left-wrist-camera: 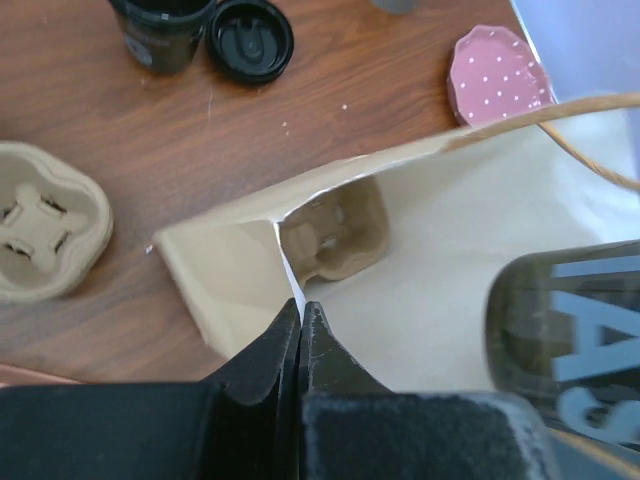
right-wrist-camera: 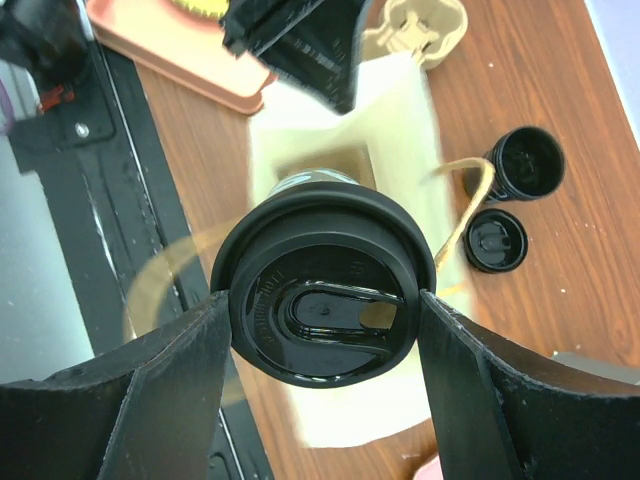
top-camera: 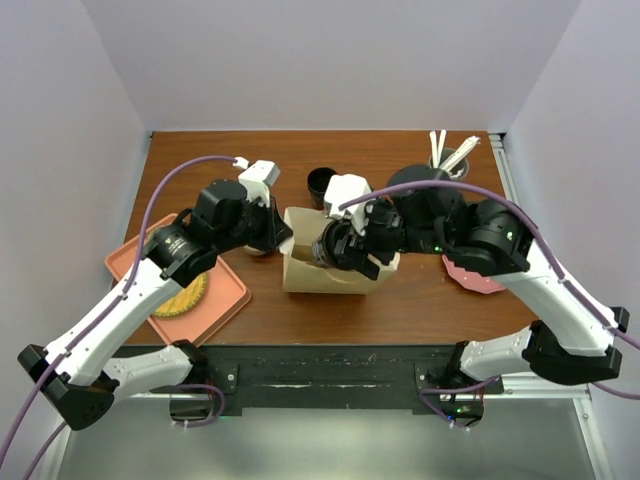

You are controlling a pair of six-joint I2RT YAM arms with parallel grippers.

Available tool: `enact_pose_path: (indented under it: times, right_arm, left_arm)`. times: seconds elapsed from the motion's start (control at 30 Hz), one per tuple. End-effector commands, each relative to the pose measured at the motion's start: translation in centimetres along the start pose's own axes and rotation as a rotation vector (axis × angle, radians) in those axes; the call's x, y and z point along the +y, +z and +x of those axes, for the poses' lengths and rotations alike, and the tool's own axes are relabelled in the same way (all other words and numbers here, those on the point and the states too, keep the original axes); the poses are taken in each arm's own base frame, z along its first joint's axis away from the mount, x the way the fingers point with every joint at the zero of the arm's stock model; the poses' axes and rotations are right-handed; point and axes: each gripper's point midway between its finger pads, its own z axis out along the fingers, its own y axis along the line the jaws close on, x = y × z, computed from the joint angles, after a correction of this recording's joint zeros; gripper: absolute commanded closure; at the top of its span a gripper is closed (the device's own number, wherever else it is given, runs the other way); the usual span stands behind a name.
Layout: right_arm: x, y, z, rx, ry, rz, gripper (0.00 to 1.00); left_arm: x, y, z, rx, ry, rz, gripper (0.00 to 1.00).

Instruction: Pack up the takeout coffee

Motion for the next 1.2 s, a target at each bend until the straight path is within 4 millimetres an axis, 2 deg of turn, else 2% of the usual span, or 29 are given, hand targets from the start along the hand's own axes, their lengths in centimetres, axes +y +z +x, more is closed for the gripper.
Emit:
enact_pose_path:
  times: [0.0,0.03,0.07,0.17,0.33,0.57,0.7,0.83,0.87,1.0,1.03,1.17]
  right_arm:
    - [0.0,0.6,0.8,0.065,-0.050,0.086,0.48]
    - [0.5,0.9,0.9,0.079,-0.064,0.085,0.48]
    - [1.8,1.4,1.0,0.089,-0.091,0.065,0.48]
    - [2.5,2.3,1.4,0.128,-0.137,0.107,0.48]
    - [1.5,3.0,0.9,0.131,-0.161,0.197,0.48]
    - [2.1,5.0,3.7,0.240,-0.291,0.247,0.48]
    - [1.8,5.4,4.0,0.255,-0.337,0.263,0.47]
    - [2.1,6.2,4.0,0.239,-0.358,0.251,0.47]
    - [2.2,6.7,5.0,0.263,-0.387,0.246,0.46]
    - [2.7,7.1,6.6,0.261,-0.384,0.219,0.47]
    - [3.0,7.6,7.7,0.278,-0.380,0.216,0.47]
    - [2.9,8.0,8.5,0.262,-0.349,0.245,0.48]
  left_arm:
    - [-1.7,-0.8,-2.8,-0.136,0.101,0.092,1.00]
    - [-1.6,-0.9,-2.7,-0.140,0.109,0.091,1.00]
    - [-1.5,-0.9,-2.6,-0.141,0.118,0.092,1.00]
    - [-1.4,-0.8,-2.1,-0.135,0.147,0.101,1.00]
    - [-1.1,-1.2,-1.4,-0.154,0.190,0.112,1.00]
    - [-1.6,-1.6,-0.8,-0.159,0.239,0.165,1.00]
    - [-2.0,-2.6,-0.9,-0.219,0.264,0.199,1.00]
    - [-1.6,-2.4,-0.1,-0.258,0.282,0.216,1.00]
    - [-1.7,-2.3,0.2,-0.255,0.289,0.225,1.00]
    - [-1.6,-2.0,0.1,-0.251,0.285,0.223,1.00]
    - [-1.6,-1.7,0.3,-0.244,0.285,0.224,1.00]
    - [-1.7,-1.4,0.9,-0.219,0.290,0.239,1.00]
